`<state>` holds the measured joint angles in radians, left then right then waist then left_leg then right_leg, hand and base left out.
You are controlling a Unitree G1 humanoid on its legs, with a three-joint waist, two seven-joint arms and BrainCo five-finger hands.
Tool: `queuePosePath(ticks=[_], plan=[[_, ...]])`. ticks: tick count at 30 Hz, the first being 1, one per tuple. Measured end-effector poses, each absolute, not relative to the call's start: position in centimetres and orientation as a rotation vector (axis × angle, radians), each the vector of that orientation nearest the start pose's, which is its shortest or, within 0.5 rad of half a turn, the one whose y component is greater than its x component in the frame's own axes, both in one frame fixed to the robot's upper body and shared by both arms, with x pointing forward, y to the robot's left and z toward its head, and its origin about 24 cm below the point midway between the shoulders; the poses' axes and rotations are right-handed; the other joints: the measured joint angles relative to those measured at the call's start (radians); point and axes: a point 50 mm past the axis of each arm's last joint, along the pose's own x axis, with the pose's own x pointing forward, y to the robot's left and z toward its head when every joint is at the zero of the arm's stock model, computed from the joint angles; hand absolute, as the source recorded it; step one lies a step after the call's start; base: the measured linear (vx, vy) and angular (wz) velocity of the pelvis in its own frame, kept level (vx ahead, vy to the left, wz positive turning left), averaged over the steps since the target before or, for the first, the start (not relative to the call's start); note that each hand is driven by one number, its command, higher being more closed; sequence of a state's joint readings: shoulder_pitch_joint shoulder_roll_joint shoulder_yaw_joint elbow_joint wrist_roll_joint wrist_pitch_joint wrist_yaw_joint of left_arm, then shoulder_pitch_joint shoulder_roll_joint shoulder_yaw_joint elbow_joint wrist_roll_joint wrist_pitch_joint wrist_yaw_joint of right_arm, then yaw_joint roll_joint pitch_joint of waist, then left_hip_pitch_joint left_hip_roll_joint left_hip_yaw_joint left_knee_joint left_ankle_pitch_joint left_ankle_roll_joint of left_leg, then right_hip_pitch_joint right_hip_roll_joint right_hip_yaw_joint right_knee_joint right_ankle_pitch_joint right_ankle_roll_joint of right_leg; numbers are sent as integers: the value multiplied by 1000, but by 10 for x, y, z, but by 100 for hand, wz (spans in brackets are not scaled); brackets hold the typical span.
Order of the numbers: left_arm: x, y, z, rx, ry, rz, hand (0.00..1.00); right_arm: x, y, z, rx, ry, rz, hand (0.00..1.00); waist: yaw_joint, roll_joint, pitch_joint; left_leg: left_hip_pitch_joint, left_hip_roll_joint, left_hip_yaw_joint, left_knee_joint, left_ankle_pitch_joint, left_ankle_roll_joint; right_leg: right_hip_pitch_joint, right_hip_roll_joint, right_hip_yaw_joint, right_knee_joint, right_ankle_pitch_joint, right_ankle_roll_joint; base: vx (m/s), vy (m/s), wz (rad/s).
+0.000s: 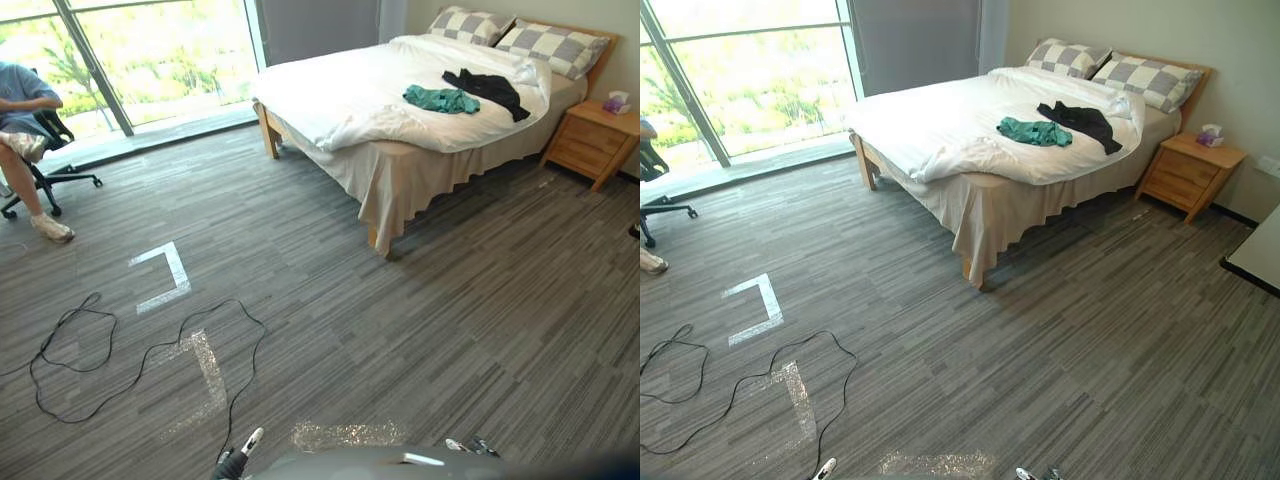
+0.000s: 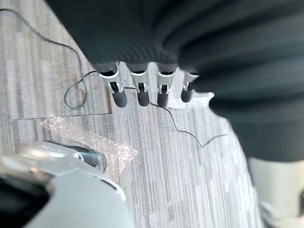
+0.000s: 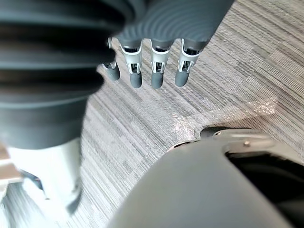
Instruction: Tidy the bed and pick cloth on bed and put in laundry
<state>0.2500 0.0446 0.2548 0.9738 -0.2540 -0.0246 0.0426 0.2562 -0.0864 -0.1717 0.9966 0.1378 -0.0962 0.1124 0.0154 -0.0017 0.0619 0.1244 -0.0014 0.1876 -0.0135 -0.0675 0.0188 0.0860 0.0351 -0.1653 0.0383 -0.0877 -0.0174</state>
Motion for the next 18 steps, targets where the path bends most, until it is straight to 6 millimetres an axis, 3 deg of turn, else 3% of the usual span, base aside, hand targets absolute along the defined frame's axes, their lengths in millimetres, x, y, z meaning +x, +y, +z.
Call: queuePosePath(ticks=[7, 18], plan=[[38, 209, -165, -264, 1158, 514, 0, 33, -208, -164, 208, 1117, -292, 0, 1, 8, 1, 69, -16, 9, -83, 35, 6, 67, -4, -17, -62, 31, -14, 112, 57, 3], [44, 209, -166, -167, 1194, 422, 0, 37, -208, -162, 217, 1083, -297, 0, 2, 6, 28, 104, -16, 24, -83, 20, -16, 97, -3, -10, -73, 25, -4, 31, 0, -3]])
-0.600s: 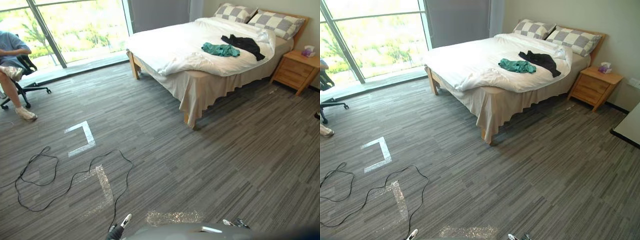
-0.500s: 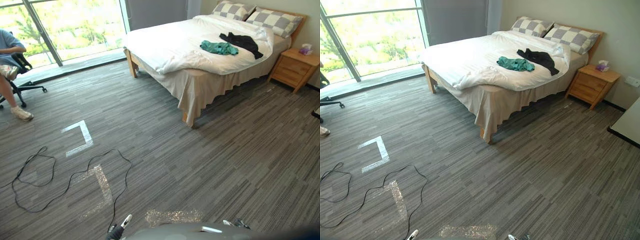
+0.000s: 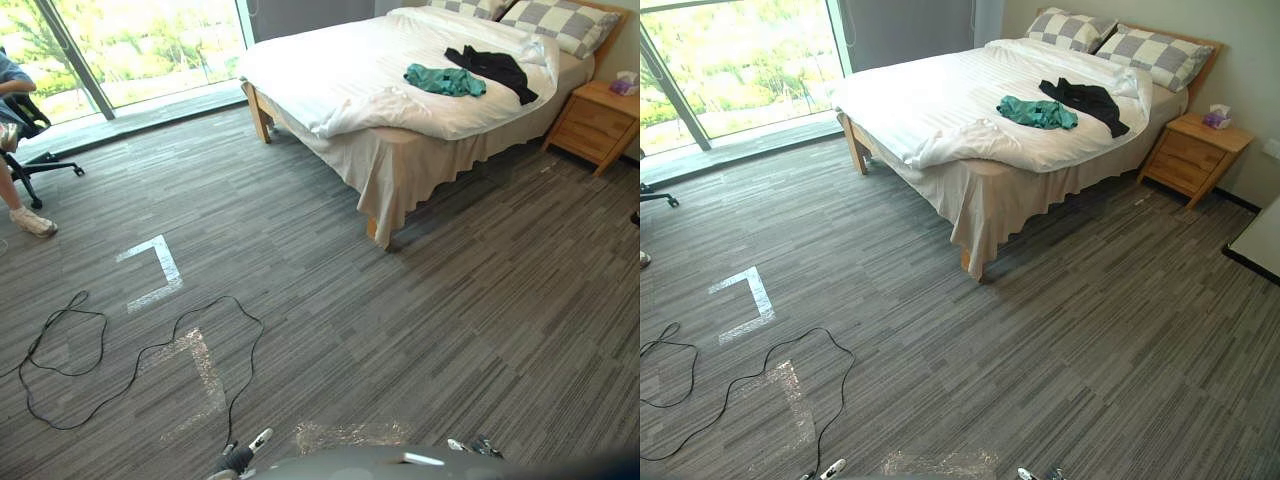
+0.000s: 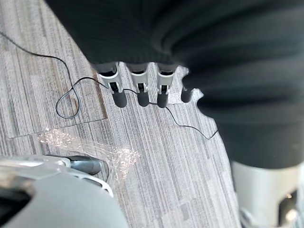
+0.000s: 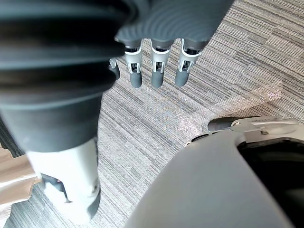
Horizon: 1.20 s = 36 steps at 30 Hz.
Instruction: Tidy the bed and pick cloth on bed and put in laundry
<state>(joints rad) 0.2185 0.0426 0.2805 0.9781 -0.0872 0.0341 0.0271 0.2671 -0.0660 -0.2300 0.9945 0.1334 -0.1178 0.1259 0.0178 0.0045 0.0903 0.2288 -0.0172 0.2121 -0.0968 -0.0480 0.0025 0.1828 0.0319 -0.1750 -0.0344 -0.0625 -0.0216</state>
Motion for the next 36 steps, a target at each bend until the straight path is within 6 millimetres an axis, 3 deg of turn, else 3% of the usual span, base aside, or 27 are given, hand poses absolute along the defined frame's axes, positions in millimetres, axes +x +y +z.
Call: queuePosePath(ticks=[4, 6, 7, 8, 9, 10, 12, 14, 16, 17, 19, 20, 21, 22, 24, 25, 26, 27, 29, 31, 32, 33, 34, 35, 36], plan=[[46, 208, -166, -177, 1186, 398, 0, 39, -209, -161, 211, 1063, -297, 0, -1, -6, 16, 4, 1, 9, 0, -9, 7, -24, -4, 2, 57, -31, 0, -78, -16, -5], [48, 207, -165, -176, 1178, 389, 0, 43, -209, -159, 210, 1041, -297, 0, -1, -8, 35, 5, 2, 30, 14, -36, 27, -101, -26, 10, 231, -112, 67, -94, 23, -21], [56, 208, -164, -174, 1156, 381, 0, 46, -211, -157, 212, 1019, -304, 0, 0, 1, 54, -4, 8, 46, 40, -53, 34, -197, -45, 16, 426, -135, 89, -83, 27, -34], [58, 210, -164, -168, 1156, 382, 0, 49, -211, -156, 224, 1002, -320, 0, -1, -4, 65, -6, 10, 59, 63, -65, 36, -296, -76, 10, 634, -142, 72, -76, 25, -28], [58, 211, -163, -164, 1158, 382, 0, 49, -208, -157, 241, 998, -326, 0, -6, -8, 70, -1, 12, 61, 71, -69, 38, -326, -96, 8, 714, -145, 67, -14, 29, -11], [58, 213, -163, -151, 1162, 372, 0, 44, -206, -158, 283, 991, -367, 0, -15, -16, 75, 14, 17, 62, 84, -78, 41, -371, -151, -1, 807, -160, 78, 63, 15, -2], [59, 214, -163, -149, 1168, 357, 0, 39, -205, -159, 323, 996, -412, 0, -20, -21, 77, 20, 40, 62, 114, -104, 27, -374, -194, -7, 741, -159, 81, 143, -39, -3], [59, 215, -163, -157, 1179, 336, 0, 35, -203, -161, 359, 1002, -436, 0, -25, -22, 80, 18, 75, 61, 142, -131, 0, -329, -191, -13, 574, -146, 87, 198, -149, -8], [61, 220, -162, -146, 1173, 330, 0, 34, -199, -161, 404, 993, -454, 0, -22, -41, 90, 22, 94, 72, 168, -158, -32, -274, -198, -46, 366, -84, 90, 236, -230, -23], [65, 222, -161, -137, 1175, 328, 0, 35, -194, -162, 459, 978, -475, 0, -19, -63, 114, 39, 118, 85, 188, -180, -58, -241, -196, -94, 314, -10, 79, 273, -283, -21], [64, 220, -162, -141, 1181, 321, 0, 33, -197, -161, 477, 965, -509, 0, -23, -39, 120, 57, 161, 116, 185, -176, -78, -248, -170, -124, 353, -29, 88, 347, -287, -20], [75, 213, -161, -154, 1153, 307, 0, 34, -203, -160, 483, 945, -524, 0, -21, -13, 151, 86, 191, 134, 171, -175, -98, -325, -179, -154, 513, -57, 114, 209, -180, -35], [76, 212, -162, -160, 1152, 307, 0, 33, -208, -159, 488, 931, -539, 0, -17, 6, 162, 107, 211, 153, 162, -183, -113, -382, -183, -165, 566, -104, 87, 110, -136, -38], [75, 213, -162, -148, 1153, 303, 0, 34, -206, -159, 494, 928, -538, 0, -15, 2, 159, 119, 220, 164, 159, -199, -124, -407, -190, -170, 551, -105, 72, 143, -181, -30], [71, 223, -161, -112, 1152, 315, 0, 27, -198, -160, 515, 938, -542, 0, -10, -38, 136, 161, 214, 181, 151, -238, -149, -452, -245, -173, 516, -66, 57, 259, -224, -20], [68, 219, -163, -141, 1159, 333, 0, 18, -200, -161, 515, 955, -560, 0, -21, -21, 123, 202, 244, 196, 146, -263, -129, -461, -238, -197, 594, -99, 11, 430, -260, -16], [64, 215, -164, -159, 1162, 339, 0, 16, -202, -161, 522, 953, -572, 0, -28, -6, 89, 209, 255, 210, 163, -238, -97, -475, -214, -199, 631, -162, 12, 488, -261, -29], [65, 215, -164, -163, 1155, 345, 0, 16, -203, -161, 529, 952, -582, 0, -26, -6, 82, 203, 266, 216, 197, -207, -97, -476, -203, -190, 641, -183, 5, 548, -280, -44], [69, 207, -164, -209, 1137, 350, 0, 14, -214, -160, 517, 949, -616, 0, -44, 30, 61, 116, 352, 138, 445, -132, -102, -400, -131, -190, 587, -212, -36, 629, -325, -50], [75, 201, -164, -224, 1119, 324, 0, 14, -220, -160, 475, 981, -587, 0, -51, 51, 72, 20, 399, 53, 698, -22, -112, -332, -76, -166, 519, -225, -54, 569, -214, -48], [76, 199, -164, -240, 1109, 314, 0, 22, -225, -161, 428, 996, -541, 0, -52, 75, 88, -88, 406, -6, 963, -64, -119, -241, -28, -127, 428, -224, -70, 459, -97, -63], [76, 201, -163, -236, 1103, 317, 0, 29, -229, -160, 403, 992, -520, 0, -51, 75, 97, -142, 398, -27, 1074, -104, -111, -190, -14, -108, 384, -223, -70, 548, -79, -79], [76, 207, -161, -216, 1089, 322, 0, 37, -228, -160, 381, 992, -483, 0, -40, 57, 109, -225, 358, -41, 1178, -155, -109, -98, -11, -78, 320, -222, -70, 415, -43, -54], [78, 209, -161, -208, 1080, 322, 0, 39, -227, -160, 376, 987, -468, 0, -29, 47, 116, -265, 334, -46, 1196, -175, -104, -55, -13, -61, 289, -218, -63, 516, -26, -85], [81, 209, -158, -211, 1051, 314, 0, 48, -225, -159, 374, 973, -439, 0, 0, 35, 118, -346, 290, -54, 1187, -217, -78, 6, -23, -28, 246, -211, -58, 587, 68, -118]])
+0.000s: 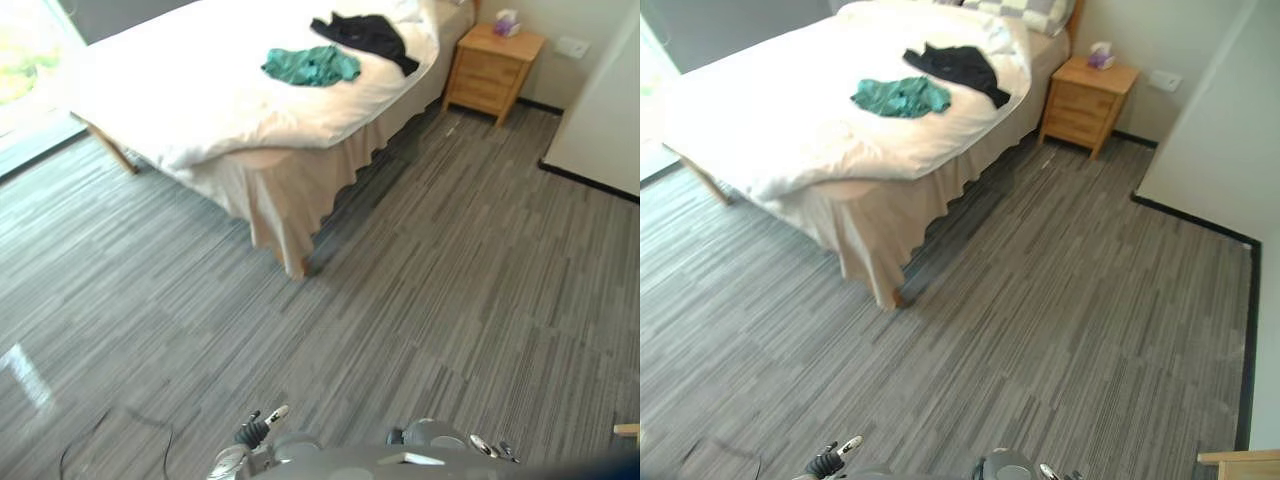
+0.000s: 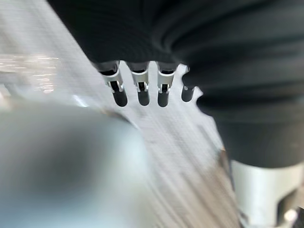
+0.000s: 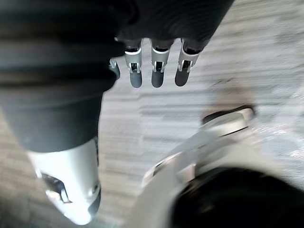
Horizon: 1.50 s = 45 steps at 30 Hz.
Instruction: Tidy the bed and pick cloth on bed and put in laundry
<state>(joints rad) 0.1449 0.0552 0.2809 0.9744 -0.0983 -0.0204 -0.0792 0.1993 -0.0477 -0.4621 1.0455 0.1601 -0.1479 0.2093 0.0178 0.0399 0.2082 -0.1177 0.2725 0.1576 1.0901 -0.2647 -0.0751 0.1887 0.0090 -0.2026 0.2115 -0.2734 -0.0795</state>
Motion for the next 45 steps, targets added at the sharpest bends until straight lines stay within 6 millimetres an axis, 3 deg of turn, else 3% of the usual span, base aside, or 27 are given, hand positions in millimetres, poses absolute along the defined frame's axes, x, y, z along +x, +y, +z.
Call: queuePosePath(ticks=[2, 3, 4, 5, 6, 7, 8, 9, 10, 11, 13, 14, 16, 17, 18, 20, 22, 24, 26, 28, 29, 30, 32, 34, 35, 40, 45], plan=[[83, 208, -156, -221, 1012, 293, 0, 67, -225, -156, 368, 927, -412, 0, 39, -9, 2, -116, -56, 1, -127, -31, 26, 60, -26, 56, -38, -4, 24, 655, 185, -138], [82, 208, -156, -230, 1001, 283, 0, 84, -225, -152, 359, 877, -391, 0, 53, -14, 7, -171, -101, 4, -340, -10, 36, 94, -61, 93, -42, -32, 74, 555, 241, -105], [80, 206, -157, -231, 1001, 278, 0, 89, -227, -149, 349, 858, -386, 0, 55, -3, 2, -174, -114, 8, -488, 61, 40, 106, -64, 105, -36, -49, 98, 688, 333, -94], [77, 202, -157, -243, 998, 272, 0, 94, -226, -147, 330, 846, -366, 0, 55, 16, -3, -166, -124, 12, -625, 202, 93, 139, -78, 125, -18, -94, 135, 353, 197, -27], [79, 209, -155, -223, 987, 279, 0, 96, -218, -149, 338, 859, -346, 0, 49, -9, -2, -145, -151, 43, -647, 199, 103, 144, -108, 131, -17, -94, 135, 547, 253, -1], [85, 215, -151, -211, 950, 288, 0, 99, -206, -150, 349, 858, -309, 0, 46, -52, -14, -123, -195, 58, -707, 203, 109, 146, -127, 139, -42, -50, 112, 462, 195, 23], [94, 216, -147, -208, 907, 287, 0, 101, -199, -150, 366, 854, -304, 0, 55, -63, -17, -120, -218, 87, -728, 199, 104, 165, -149, 116, -84, 11, 111, 541, 244, 31], [96, 217, -146, -209, 898, 288, 0, 103, -195, -150, 373, 853, -305, 0, 52, -65, -16, -122, -220, 136, -724, 199, 103, 181, -159, 104, -105, 43, 128, 376, 243, 70], [98, 216, -146, -209, 892, 289, 0, 103, -190, -151, 383, 862, -308, 0, 40, -63, -17, -105, -215, 260, -722, 196, 106, 211, -174, 94, -116, 93, 149, 355, 273, 93], [96, 213, -147, -215, 900, 291, 0, 102, -187, -153, 380, 876, -308, 0, 40, -58, -20, -70, -214, 364, -740, 181, 135, 236, -177, 95, -114, 139, 165, 343, 271, 83], [92, 209, -149, -216, 918, 286, 0, 104, -182, -153, 374, 896, -311, 0, 59, -49, -33, -18, -230, 409, -774, 140, 198, 248, -179, 95, -101, 200, 170, 332, 210, 28], [87, 211, -151, -208, 942, 286, 0, 108, -179, -153, 351, 909, -299, 0, 53, -61, -47, 9, -255, 399, -806, 120, 214, 236, -187, 90, -48, 227, 173, 328, 156, 23], [83, 211, -153, -188, 979, 275, 0, 108, -182, -155, 321, 935, -302, 0, 52, -59, -55, 68, -288, 372, -856, 93, 209, 181, -206, 79, 125, 249, 197, 332, 90, 37], [84, 214, -153, -167, 999, 249, 0, 103, -185, -157, 306, 967, -322, 0, 47, -74, -52, 138, -324, 340, -902, 68, 211, 74, -239, 75, 414, 340, 233, 393, 82, 46], [85, 215, -153, -157, 1004, 241, 0, 101, -186, -158, 300, 979, -328, 0, 44, -77, -51, 160, -338, 318, -909, 56, 209, 21, -256, 79, 543, 340, 240, 394, 78, 68], [82, 215, -156, -138, 1044, 217, 0, 97, -193, -158, 270, 988, -342, 0, 17, -68, -49, 253, -357, 259, -951, 43, 200, -136, -307, 26, 828, 260, 212, 357, 69, 85], [87, 213, -156, -144, 1042, 202, 0, 100, -202, -155, 239, 963, -348, 0, -9, -59, -46, 325, -361, 200, -990, 44, 195, -244, -329, -15, 871, 168, 193, 396, 59, 91], [99, 207, -155, -173, 1028, 181, 0, 99, -206, -154, 231, 945, -360, 0, -18, -65, -42, 382, -341, 96, -1002, 40, 168, -322, -309, -37, 725, 65, 203, 400, -67, 132], [110, 195, -154, -193, 1016, 147, 0, 95, -206, -155, 249, 941, -378, 0, -30, -68, -41, 404, -319, -8, -1001, 28, 146, -343, -275, -17, 520, 59, 196, 295, -150, 160], [119, 187, -152, -211, 995, 128, 0, 91, -205, -155, 261, 939, -384, 0, -30, -81, -38, 415, -307, -94, -998, 9, 119, -350, -247, 51, 311, 96, 194, 310, -285, 166], [121, 189, -151, -220, 982, 145, 0, 91, -201, -155, 259, 935, -366, 0, -29, -102, -35, 410, -311, -138, -982, -13, 97, -346, -236, 122, 177, 177, 188, 366, -388, 147], [121, 192, -151, -230, 977, 164, 0, 89, -199, -156, 264, 936, -360, 0, -30, -116, -32, 409, -311, -159, -972, -25, 88, -338, -236, 157, 154, 184, 222, 281, -341, 103], [113, 177, -154, -310, 980, 197, 0, 105, -209, -149, 220, 872, -334, 0, -24, -38, -30, 393, -234, -165, -957, -36, 47, -320, -182, 124, 158, 157, 188, 271, -328, 53], [107, 175, -156, -338, 980, 225, 0, 115, -204, -146, 209, 851, -288, 0, -26, -16, -31, 395, -208, -168, -977, -20, 20, -317, -172, 87, 162, 137, 174, 251, -266, 41], [107, 175, -155, -352, 971, 239, 0, 118, -197, -146, 204, 852, -230, 0, -25, -15, -31, 397, -189, -169, -990, 15, -5, -293, -165, 52, 149, 134, 169, 187, -221, 53], [105, 181, -155, -369, 956, 302, 0, 115, -189, -151, 196, 896, -165, 0, 1, -28, -41, 412, -159, -166, -984, 67, -24, -190, -138, 7, 38, 155, 150, 102, -132, 31], [91, 197, -157, -372, 965, 425, 0, 106, -184, -158, 193, 986, -115, 0, 25, -56, -49, 293, -168, -159, -806, 82, -27, -100, -129, -33, -161, 248, 141, -30, -67, 19]])
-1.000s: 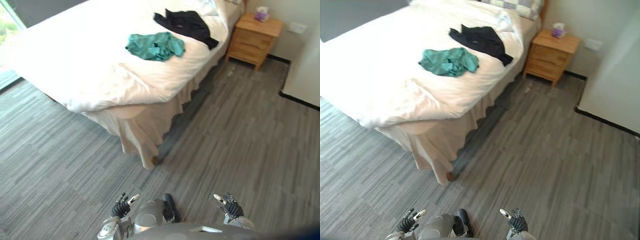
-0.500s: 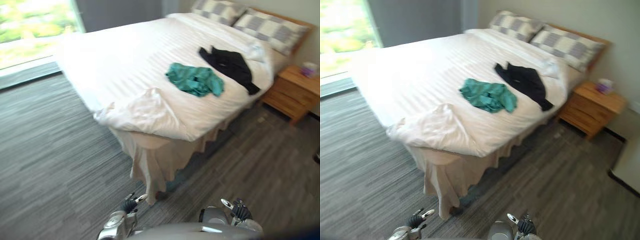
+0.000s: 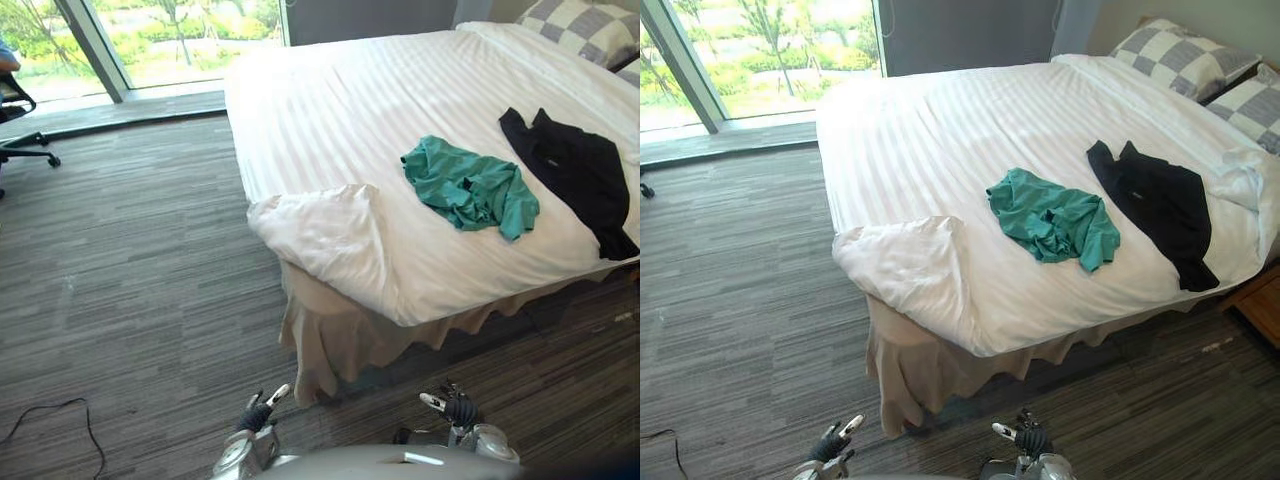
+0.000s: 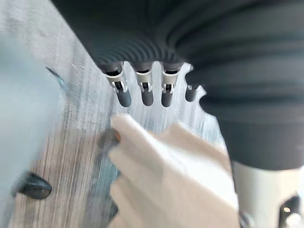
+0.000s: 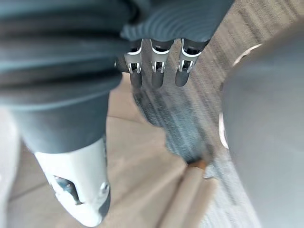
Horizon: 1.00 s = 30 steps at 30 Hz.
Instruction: Tidy the bed and pick cloth on bed and put in laundry
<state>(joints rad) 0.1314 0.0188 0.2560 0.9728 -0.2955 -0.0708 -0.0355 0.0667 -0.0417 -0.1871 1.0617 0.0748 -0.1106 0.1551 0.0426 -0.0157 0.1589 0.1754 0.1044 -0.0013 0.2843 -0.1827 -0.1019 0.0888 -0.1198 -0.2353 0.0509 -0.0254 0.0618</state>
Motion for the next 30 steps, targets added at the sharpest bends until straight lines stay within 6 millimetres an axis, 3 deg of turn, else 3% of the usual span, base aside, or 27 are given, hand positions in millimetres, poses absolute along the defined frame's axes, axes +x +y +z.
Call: queuePosePath(ticks=[3, 6, 7, 12, 16, 18, 20, 21, 22, 24, 25, 26, 29, 30], plan=[[90, 195, -158, -373, 975, 428, 0, 103, -184, -159, 203, 1012, -123, 0, 2, 3, -1, -3, -6, 31, -10, 27, 4, 29, -11, -27, -36, 17, 1, -38, -37, 28], [87, 193, -160, -396, 996, 453, 0, 101, -189, -160, 207, 1036, -143, 0, 2, 15, -3, 18, -9, 45, -128, 65, 4, 28, -4, -59, -77, 43, -6, -66, -38, 39], [84, 192, -162, -452, 1002, 506, 0, 102, -194, -160, 209, 1046, -167, 0, 3, 32, -2, 20, 2, 46, -174, 68, 6, 29, 12, -75, -114, 70, -13, -93, -33, 26], [76, 196, -164, -563, 982, 712, 0, 102, -201, -160, 244, 1039, -224, 0, -3, 53, 6, 41, 36, 66, -249, 37, 3, 35, 44, -95, -153, 103, -19, -121, 0, 15], [77, 231, -153, -648, 808, 1028, 0, 101, -199, -159, 278, 1026, -237, 0, 5, 38, 15, 45, 44, 100, -247, 12, 2, 37, 51, -92, -154, 107, -15, -120, 7, -9], [97, 269, -128, -632, 582, 1147, 0, 99, -202, -157, 285, 1015, -241, 0, -1, 44, 9, 37, 54, 114, -254, 12, 3, 20, 54, -91, -153, 109, -14, -43, -15, -13], [112, 289, -110, -601, 452, 1167, 0, 98, -204, -157, 301, 1017, -246, 0, -6, 53, 4, 33, 53, 116, -262, 12, 3, 11, 57, -92, -153, 109, -14, 10, -4, -3], [131, 311, -84, -568, 276, 1178, 0, 99, -207, -156, 299, 1017, -245, 0, -9, 62, -7, 31, 58, 118, -268, 12, 3, 5, 64, -93, -153, 107, -17, 47, 6, -1], [136, 316, -76, -558, 231, 1172, 0, 98, -209, -156, 299, 1019, -247, 0, -9, 66, -9, 31, 61, 118, -268, 12, 2, 5, 66, -94, -153, 106, -18, 79, 15, 1], [161, 335, -39, -510, 28, 1124, 0, 95, -214, -155, 303, 1033, -252, 0, -10, 99, -31, 29, 76, 122, -270, 23, -4, 5, 74, -102, -153, 99, -29, 107, 16, 5], [165, 337, -32, -494, 1, 1111, 0, 95, -215, -155, 303, 1034, -253, 0, -11, 102, -34, 30, 79, 123, -273, 28, -7, 5, 76, -102, -153, 98, -28, 139, 16, 12], [181, 343, -10, -434, -91, 1059, 0, 93, -217, -155, 300, 1034, -256, 0, -11, 112, -48, 32, 83, 124, -283, 46, -18, 7, 78, -107, -148, 96, -31, 146, 28, 16], [210, 351, 47, -260, -277, 898, 0, 94, -214, -155, 307, 1039, -251, 0, -21, 105, -52, 35, 83, 140, -286, 57, -28, 13, 78, -110, -148, 98, -35, 112, 43, 13], [214, 349, 53, -218, -290, 868, 0, 94, -213, -155, 308, 1039, -251, 0, -21, 102, -53, 36, 82, 144, -286, 57, -28, 13, 79, -110, -148, 98, -35, 84, 49, 5]])
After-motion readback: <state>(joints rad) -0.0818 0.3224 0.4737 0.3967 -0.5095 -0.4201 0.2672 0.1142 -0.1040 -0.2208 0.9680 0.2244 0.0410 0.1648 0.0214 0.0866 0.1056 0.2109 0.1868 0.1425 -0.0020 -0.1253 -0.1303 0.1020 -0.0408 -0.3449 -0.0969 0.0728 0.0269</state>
